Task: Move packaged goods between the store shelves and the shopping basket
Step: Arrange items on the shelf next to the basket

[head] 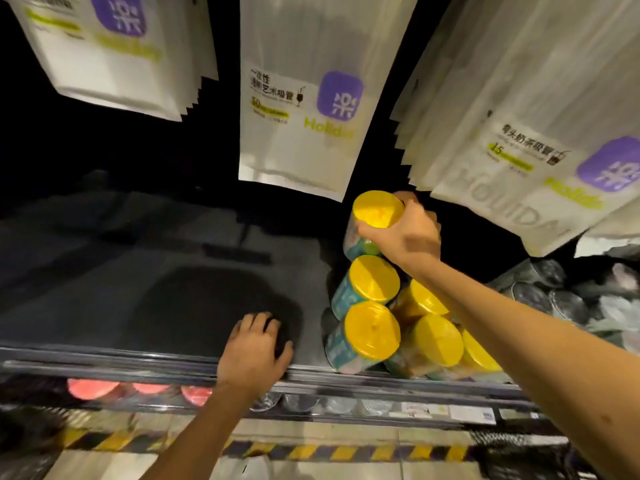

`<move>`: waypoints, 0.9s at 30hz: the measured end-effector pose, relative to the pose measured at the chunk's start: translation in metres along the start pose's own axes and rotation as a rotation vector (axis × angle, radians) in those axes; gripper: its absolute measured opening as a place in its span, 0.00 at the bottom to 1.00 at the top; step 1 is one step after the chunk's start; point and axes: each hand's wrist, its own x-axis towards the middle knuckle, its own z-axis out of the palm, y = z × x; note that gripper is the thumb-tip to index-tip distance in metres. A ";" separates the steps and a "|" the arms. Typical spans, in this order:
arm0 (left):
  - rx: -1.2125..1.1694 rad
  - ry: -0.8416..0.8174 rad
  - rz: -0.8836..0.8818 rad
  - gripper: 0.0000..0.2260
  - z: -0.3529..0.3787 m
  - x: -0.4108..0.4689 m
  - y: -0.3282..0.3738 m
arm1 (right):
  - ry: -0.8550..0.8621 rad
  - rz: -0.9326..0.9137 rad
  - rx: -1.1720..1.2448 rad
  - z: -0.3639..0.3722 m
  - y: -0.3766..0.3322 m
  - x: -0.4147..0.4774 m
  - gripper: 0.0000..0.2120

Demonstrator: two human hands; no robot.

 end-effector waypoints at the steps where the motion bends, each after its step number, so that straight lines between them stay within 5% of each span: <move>1: -0.010 -0.008 0.000 0.31 0.001 -0.001 0.000 | -0.002 0.006 -0.001 0.003 0.001 0.001 0.37; 27: -0.025 -0.033 -0.019 0.23 -0.001 -0.002 0.000 | -0.120 0.046 -0.094 0.050 0.030 0.008 0.40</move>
